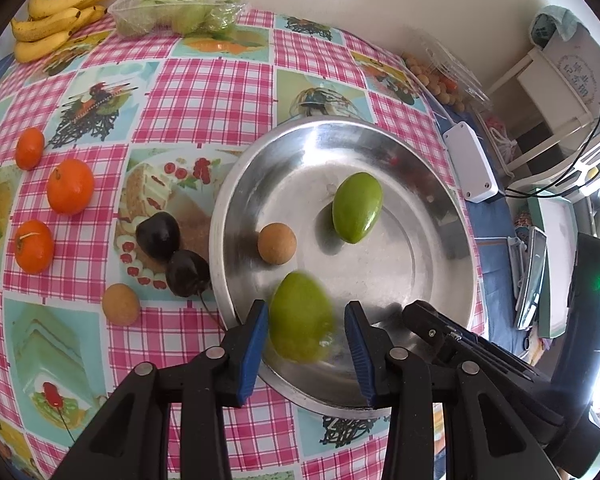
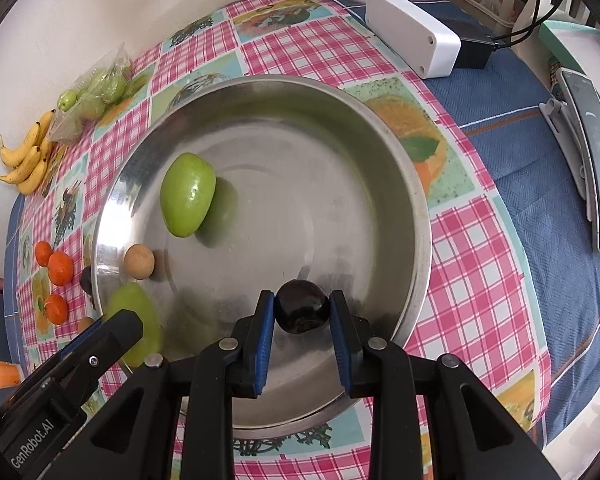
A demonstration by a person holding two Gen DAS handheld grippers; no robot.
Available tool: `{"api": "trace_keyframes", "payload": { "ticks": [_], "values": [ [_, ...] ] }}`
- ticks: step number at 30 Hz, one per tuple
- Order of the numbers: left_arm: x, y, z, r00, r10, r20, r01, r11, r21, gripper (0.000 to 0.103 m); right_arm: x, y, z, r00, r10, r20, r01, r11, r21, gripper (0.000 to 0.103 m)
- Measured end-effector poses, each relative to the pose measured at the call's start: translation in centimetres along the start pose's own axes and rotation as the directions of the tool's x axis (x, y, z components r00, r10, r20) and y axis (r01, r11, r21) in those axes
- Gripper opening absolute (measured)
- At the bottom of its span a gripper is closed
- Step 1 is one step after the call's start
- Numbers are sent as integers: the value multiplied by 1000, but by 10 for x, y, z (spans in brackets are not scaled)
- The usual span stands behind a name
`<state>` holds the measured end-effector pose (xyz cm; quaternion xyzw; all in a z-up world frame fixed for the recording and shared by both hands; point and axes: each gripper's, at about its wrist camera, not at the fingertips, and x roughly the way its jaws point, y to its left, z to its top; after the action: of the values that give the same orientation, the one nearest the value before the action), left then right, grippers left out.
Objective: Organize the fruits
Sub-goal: 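Open the right gripper releasing the plum while the left releases the pear into the bowl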
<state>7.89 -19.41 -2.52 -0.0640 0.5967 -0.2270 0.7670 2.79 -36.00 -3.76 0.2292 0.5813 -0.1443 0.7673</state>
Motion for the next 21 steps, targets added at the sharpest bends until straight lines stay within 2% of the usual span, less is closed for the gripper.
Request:
{"api": "trace_keyframes", "payload": {
  "ticks": [13, 16, 19, 21],
  "values": [
    [-12, -2, 2, 1000, 2, 21, -2, 1000, 9, 44, -13, 3, 2, 999, -4, 34, 5, 1000, -18, 30],
    [-15, 1, 3, 1000, 12, 25, -12, 1000, 3, 50, -13, 3, 2, 999, -9, 33, 10, 1000, -20, 44],
    [-19, 6, 4, 999, 24, 31, -24, 1000, -4, 55, -12, 4, 2, 999, -16, 34, 17, 1000, -23, 47],
    [-21, 10, 5, 999, 39, 36, -39, 999, -12, 62, -11, 4, 3, 999, -26, 36, 27, 999, -25, 54]
  ]
}}
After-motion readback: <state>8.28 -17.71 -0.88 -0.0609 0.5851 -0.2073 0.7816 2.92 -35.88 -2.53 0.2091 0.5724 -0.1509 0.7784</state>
